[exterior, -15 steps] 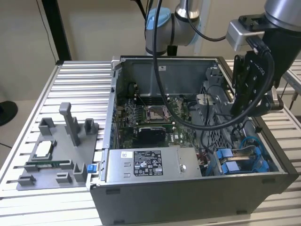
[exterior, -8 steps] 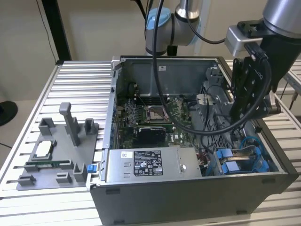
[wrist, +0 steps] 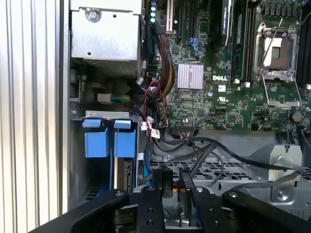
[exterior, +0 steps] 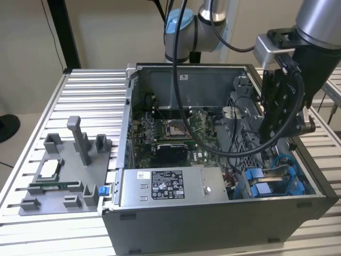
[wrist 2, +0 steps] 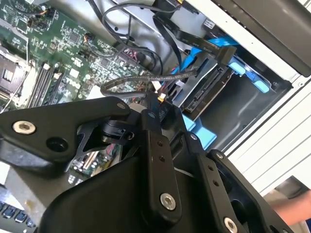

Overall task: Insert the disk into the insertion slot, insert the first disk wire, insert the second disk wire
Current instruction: 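Insert the first disk wire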

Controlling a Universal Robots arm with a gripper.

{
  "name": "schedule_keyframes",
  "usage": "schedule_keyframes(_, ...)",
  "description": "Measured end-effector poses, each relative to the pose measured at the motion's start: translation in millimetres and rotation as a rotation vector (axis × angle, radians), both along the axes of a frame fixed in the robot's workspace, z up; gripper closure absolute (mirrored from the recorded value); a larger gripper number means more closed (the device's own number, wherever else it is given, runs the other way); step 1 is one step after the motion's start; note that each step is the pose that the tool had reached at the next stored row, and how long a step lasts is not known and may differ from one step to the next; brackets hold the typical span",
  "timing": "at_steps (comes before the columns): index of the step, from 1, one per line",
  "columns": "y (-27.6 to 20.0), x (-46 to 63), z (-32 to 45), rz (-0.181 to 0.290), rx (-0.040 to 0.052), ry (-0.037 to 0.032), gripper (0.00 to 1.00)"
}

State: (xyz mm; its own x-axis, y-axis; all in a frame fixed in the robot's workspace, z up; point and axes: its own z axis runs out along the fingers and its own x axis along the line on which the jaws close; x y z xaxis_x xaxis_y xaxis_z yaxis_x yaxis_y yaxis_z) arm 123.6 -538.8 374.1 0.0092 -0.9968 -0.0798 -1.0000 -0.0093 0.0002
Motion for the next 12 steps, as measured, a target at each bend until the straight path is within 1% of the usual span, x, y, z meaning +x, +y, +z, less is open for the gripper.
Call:
schedule_keyframes(3,0.0,0.0,-0.8,0.0,0.001,0.0001,0.0)
schedule_keyframes(4,0.0,0.0,-0.9,0.0,0.0011,0.0,1.0)
schedule_keyframes(12,0.0,0.0,-1.4,0.0,0.0013,0.0,1.0)
